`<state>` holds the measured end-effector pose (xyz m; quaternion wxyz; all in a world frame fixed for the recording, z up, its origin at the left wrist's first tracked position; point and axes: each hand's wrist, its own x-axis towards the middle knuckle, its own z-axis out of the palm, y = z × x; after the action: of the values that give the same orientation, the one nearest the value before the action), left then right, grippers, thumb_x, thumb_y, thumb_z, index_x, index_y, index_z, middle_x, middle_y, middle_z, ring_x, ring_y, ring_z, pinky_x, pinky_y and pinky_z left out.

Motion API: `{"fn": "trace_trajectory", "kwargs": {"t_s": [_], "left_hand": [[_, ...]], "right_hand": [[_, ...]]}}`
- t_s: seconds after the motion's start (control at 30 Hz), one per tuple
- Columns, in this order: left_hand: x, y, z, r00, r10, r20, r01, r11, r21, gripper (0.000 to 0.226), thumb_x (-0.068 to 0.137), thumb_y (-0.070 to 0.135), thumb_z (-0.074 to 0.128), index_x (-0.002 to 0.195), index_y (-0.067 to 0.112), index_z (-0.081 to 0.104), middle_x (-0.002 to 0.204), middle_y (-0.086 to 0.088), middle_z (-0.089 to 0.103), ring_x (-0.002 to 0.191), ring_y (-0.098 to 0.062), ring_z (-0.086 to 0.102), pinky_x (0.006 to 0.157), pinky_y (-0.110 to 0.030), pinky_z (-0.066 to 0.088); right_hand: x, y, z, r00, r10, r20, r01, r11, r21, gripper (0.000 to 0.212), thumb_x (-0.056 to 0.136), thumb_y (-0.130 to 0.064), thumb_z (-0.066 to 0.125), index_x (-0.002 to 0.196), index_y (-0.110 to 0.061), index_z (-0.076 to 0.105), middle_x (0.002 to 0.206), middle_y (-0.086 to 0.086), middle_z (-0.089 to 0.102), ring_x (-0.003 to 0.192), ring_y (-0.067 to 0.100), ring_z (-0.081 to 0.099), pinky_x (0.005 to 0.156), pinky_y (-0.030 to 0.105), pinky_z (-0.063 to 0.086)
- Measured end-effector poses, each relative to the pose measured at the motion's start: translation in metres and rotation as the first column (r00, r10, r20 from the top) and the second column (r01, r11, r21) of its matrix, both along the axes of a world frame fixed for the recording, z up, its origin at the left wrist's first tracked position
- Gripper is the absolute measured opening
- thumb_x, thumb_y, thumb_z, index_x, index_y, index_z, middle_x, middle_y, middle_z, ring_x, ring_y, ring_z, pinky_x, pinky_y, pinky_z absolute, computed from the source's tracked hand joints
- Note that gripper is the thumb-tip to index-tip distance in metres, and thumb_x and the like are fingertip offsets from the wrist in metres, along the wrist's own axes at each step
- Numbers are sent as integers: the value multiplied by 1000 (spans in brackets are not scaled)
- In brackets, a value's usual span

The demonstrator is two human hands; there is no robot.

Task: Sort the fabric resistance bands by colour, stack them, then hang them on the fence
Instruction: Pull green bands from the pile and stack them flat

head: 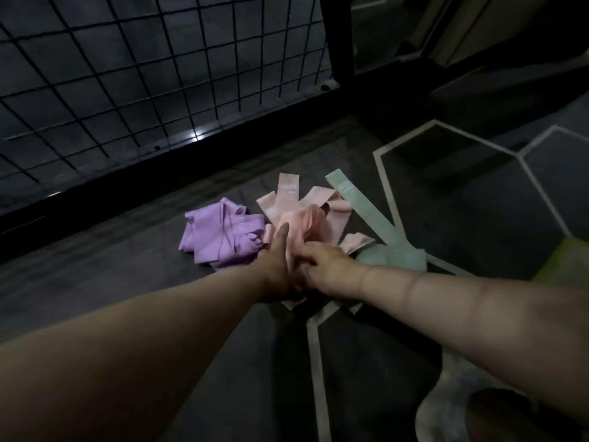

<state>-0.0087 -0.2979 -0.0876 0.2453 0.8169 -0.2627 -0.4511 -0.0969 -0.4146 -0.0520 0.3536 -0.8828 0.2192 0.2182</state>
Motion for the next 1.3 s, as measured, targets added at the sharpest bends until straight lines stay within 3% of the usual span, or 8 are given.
{"fn": "trace_trajectory", "kwargs": {"t_s": [0.2, 0.4, 0.53, 0.67, 0.9, 1.07, 1.2, 1.3], "left_hand": [[-16, 9, -10, 993, 110, -36, -115, 982, -147, 49, 67, 29, 83, 112, 28, 62, 120, -13, 60, 110, -31, 60, 94, -38, 52], [0, -3, 11, 942, 335, -22, -334, 928, -167, 7, 89, 11, 64, 92, 17, 62, 86, -7, 67, 77, -23, 67, 72, -38, 58], [7, -5, 17, 810, 580, -81, -580, 775, -251, 14, 91, 7, 54, 98, 13, 64, 83, -8, 66, 71, -24, 65, 59, -30, 59], [7, -9, 27, 700, 618, -358, -713, 634, -299, 17, 95, 13, 51, 106, 13, 64, 91, -7, 69, 76, -18, 68, 54, -22, 58], [-14, -8, 23, 705, 463, -537, -670, 683, -291, 84, 62, 44, 77, 137, 26, 44, 116, -3, 66, 101, -21, 69, 81, -37, 60], [-12, 0, 19, 691, 423, -587, -647, 723, -241, 79, 87, -2, 65, 144, 38, 27, 120, -4, 62, 107, -23, 65, 83, -39, 58], [-10, 9, 26, 766, 467, -442, -575, 805, -145, 38, 93, 4, 57, 129, 6, 48, 114, -17, 65, 94, -27, 68, 70, -34, 58], [-16, 13, 31, 810, 435, -393, -507, 857, -95, 22, 98, 11, 50, 114, 0, 59, 100, -18, 69, 79, -27, 64, 67, -32, 49]], "right_hand": [[-26, 6, 3, 990, 112, 79, -126, 972, 198, 54, 87, 4, 54, 134, -21, 59, 145, -2, 50, 136, 10, 41, 112, 17, 27], [-35, -21, 4, 888, -232, 397, 192, 972, 137, 34, 74, -7, 54, 105, -21, 56, 110, -3, 52, 103, 16, 58, 88, 28, 50], [-27, -67, 10, 876, -397, 276, 341, 912, 228, 54, 75, 13, 50, 120, -18, 48, 119, 9, 58, 114, 29, 60, 91, 34, 52], [-17, -84, 24, 975, 215, 57, -198, 957, -210, 94, 73, 8, 48, 147, -46, 27, 156, -9, 30, 142, 12, 32, 114, 33, 35], [11, -56, 28, 960, 139, 245, -88, 974, -208, 60, 88, -5, 58, 139, -34, 44, 148, -1, 27, 126, 22, 48, 100, 37, 48], [-6, -42, 22, 998, 59, 22, -45, 906, -421, 36, 94, -31, 57, 124, -17, 43, 128, 12, 43, 103, 31, 60, 85, 36, 49], [-28, -18, 30, 847, 283, -450, -457, 821, -342, 40, 92, -66, 44, 86, -27, 50, 93, -1, 51, 88, 18, 52, 74, 28, 40], [-40, -10, 6, 837, 293, -461, -493, 770, -405, 52, 88, -66, 52, 109, -20, 62, 114, 5, 56, 109, 26, 55, 87, 34, 41]]}}
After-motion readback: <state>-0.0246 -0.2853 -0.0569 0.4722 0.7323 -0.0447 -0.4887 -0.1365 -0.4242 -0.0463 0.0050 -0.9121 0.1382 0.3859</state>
